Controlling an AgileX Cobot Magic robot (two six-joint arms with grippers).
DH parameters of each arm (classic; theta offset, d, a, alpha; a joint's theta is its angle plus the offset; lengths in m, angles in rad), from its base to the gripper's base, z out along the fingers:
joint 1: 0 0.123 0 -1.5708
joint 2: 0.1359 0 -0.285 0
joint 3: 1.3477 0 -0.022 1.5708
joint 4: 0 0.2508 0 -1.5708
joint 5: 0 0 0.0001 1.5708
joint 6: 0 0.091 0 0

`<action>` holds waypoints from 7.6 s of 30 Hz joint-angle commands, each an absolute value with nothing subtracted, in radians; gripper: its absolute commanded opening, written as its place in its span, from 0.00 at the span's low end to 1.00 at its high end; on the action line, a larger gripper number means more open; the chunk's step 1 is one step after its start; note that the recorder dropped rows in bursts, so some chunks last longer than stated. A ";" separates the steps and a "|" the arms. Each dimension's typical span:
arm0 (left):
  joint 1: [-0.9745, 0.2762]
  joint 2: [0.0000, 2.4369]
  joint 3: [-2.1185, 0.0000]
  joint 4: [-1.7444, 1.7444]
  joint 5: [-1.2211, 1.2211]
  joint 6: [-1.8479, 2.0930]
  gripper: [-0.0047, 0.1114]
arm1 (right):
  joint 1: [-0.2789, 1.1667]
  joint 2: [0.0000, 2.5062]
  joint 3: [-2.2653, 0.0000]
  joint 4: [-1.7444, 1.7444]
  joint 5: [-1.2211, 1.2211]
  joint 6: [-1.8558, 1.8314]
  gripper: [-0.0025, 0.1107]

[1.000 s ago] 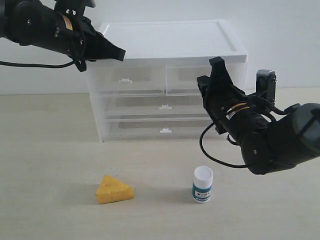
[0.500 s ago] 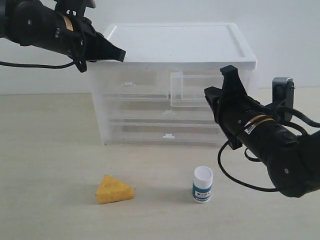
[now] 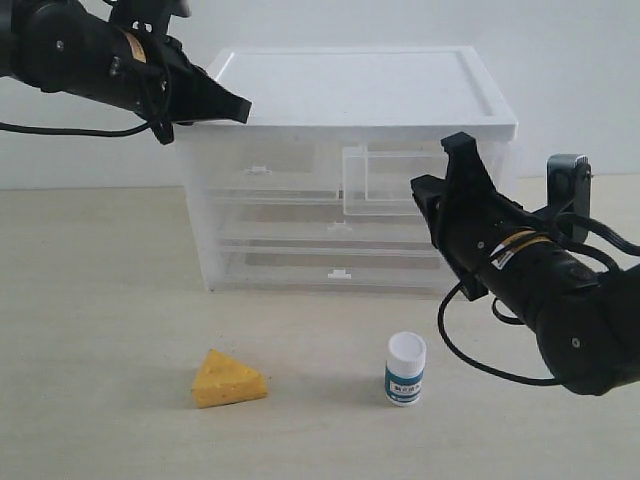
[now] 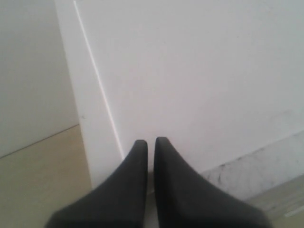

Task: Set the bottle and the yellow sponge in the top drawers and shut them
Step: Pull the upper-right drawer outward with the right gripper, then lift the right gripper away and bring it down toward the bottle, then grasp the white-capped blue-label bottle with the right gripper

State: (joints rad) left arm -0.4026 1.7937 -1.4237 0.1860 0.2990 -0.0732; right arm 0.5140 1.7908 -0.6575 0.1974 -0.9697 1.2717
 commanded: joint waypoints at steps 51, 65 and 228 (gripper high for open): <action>-0.464 1.839 -1.400 -0.352 0.225 0.374 0.08 | 0.509 1.651 -0.340 0.036 -1.183 1.272 0.02; -0.464 1.839 -1.400 -0.360 0.231 0.363 0.08 | 0.509 1.604 -0.281 -0.034 -1.129 1.237 0.39; -0.458 1.631 -1.339 -0.211 0.729 0.510 0.08 | 0.601 1.819 -0.532 -0.073 -0.506 0.316 0.02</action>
State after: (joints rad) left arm -0.4618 1.6371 -1.3419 -0.2103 0.7393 0.5085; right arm 0.5987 1.8337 -0.5299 -0.0670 -0.5631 0.2291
